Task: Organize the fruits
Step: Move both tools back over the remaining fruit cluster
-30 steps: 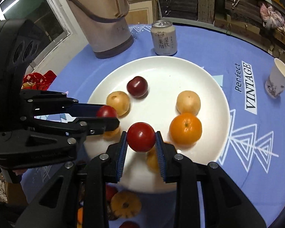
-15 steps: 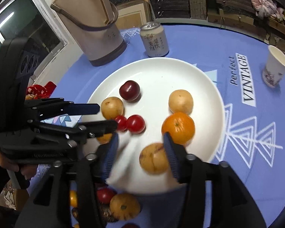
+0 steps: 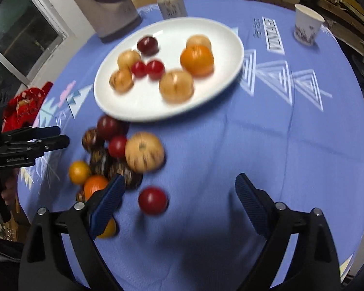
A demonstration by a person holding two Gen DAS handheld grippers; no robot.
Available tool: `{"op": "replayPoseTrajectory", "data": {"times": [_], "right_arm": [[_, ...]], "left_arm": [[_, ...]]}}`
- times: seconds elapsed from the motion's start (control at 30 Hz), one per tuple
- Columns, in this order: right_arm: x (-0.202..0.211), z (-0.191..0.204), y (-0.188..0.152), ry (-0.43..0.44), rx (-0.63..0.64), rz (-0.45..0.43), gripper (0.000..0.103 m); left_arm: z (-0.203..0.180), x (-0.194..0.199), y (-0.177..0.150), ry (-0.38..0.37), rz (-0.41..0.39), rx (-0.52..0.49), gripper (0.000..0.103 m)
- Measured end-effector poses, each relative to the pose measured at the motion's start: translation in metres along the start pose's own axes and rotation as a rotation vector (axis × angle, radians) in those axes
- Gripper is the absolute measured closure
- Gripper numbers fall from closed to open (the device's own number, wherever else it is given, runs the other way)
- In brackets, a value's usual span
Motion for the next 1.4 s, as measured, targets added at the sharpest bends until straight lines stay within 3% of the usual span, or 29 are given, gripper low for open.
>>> {"op": "replayPoseTrajectory", "data": {"times": [0.1, 0.3, 0.6, 0.7, 0.83, 0.9, 1.03, 1.17, 1.2, 1.23, 1.27, 1.4], "right_arm": [[0.004, 0.007, -0.011, -0.035, 0.047, -0.011, 0.013], [0.011, 0.014, -0.018, -0.043, 0.021, -0.039, 0.01], [0.017, 0.007, -0.019, -0.037, -0.052, -0.068, 0.01], [0.01, 0.012, -0.024, -0.059, -0.004, -0.05, 0.011], [-0.004, 0.019, -0.028, -0.061, 0.028, -0.01, 0.034], [-0.01, 0.02, -0.028, -0.047, 0.01, 0.001, 0.034], [-0.024, 0.024, -0.029, -0.039, 0.031, 0.03, 0.045], [-0.033, 0.027, -0.028, -0.038, 0.06, 0.022, 0.046], [-0.032, 0.027, -0.027, -0.036, 0.071, 0.014, 0.05], [-0.032, 0.026, -0.027, -0.035, 0.073, 0.014, 0.064], [-0.031, 0.025, -0.027, -0.031, 0.072, 0.016, 0.07], [-0.025, 0.015, -0.03, -0.02, 0.017, 0.025, 0.073]], "left_arm": [[0.0, 0.003, -0.017, -0.008, 0.025, 0.014, 0.035], [-0.01, 0.009, -0.039, -0.027, 0.052, -0.025, 0.029], [-0.018, 0.011, -0.055, -0.034, 0.08, -0.035, 0.026], [-0.02, 0.011, -0.057, -0.038, 0.081, -0.036, 0.026], [-0.018, 0.012, -0.059, -0.03, 0.088, -0.033, 0.026], [-0.017, 0.014, -0.059, -0.029, 0.085, -0.029, 0.026], [-0.015, 0.017, -0.059, -0.031, 0.08, -0.017, 0.026], [-0.02, 0.015, -0.054, -0.054, 0.071, -0.011, 0.026], [-0.021, 0.015, -0.052, -0.058, 0.068, -0.014, 0.026], [-0.024, 0.013, -0.05, -0.06, 0.063, -0.023, 0.026], [-0.027, 0.011, -0.048, -0.064, 0.061, -0.026, 0.026], [-0.036, 0.001, -0.042, -0.078, 0.063, -0.024, 0.026]]}}
Point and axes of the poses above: each gripper's, at about its wrist camera, not at the fingertips, and x roughly against the way its jaws point, z to its left, y to its top, the point moved 9 cm from there along -x, roughly the way its jaws point, and after that the axes turned 8 degrees about -z, right-handed, at the moved point
